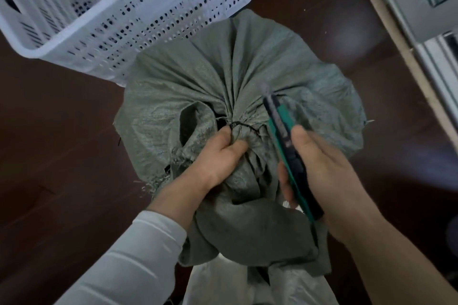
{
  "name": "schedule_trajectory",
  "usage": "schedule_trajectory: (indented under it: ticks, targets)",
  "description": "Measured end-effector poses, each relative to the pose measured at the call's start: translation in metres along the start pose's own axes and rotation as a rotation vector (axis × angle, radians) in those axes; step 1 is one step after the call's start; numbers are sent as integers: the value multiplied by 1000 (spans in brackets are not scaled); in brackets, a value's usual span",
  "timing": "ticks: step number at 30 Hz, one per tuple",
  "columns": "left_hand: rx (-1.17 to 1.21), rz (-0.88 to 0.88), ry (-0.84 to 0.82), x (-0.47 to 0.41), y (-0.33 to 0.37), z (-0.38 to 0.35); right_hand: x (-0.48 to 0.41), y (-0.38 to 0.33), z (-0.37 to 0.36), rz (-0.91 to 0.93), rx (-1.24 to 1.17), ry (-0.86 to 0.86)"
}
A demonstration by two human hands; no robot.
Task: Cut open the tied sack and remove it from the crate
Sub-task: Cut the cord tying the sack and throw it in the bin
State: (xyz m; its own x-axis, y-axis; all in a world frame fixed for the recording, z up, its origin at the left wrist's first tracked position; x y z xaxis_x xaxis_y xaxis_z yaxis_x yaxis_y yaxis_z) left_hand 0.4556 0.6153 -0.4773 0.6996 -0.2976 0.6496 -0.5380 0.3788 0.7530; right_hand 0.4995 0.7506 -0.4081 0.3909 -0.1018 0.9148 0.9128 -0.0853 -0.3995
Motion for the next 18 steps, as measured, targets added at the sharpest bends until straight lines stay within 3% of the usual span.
schedule_trajectory:
  ticks: [6,18]
  targets:
    - [126,21,-46,-9,-5,-2,2,25,3,82,355,138]
    - [68,-54,-14,-19,0,-5,-11,32,-8,180,423,244]
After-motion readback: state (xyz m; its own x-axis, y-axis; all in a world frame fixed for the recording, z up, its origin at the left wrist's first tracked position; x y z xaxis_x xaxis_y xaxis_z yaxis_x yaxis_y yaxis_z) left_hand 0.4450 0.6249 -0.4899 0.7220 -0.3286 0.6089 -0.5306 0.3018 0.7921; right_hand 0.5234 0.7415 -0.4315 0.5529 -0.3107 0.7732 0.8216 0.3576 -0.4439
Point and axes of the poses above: each hand's wrist, its own x-axis away from the middle knuckle, its own z-axis out of the back of the hand, y = z × x, the point moved 7 cm from there along -x, towards the middle knuckle, and after that the axes turned 12 degrees about -z, right-handed, at the moved point
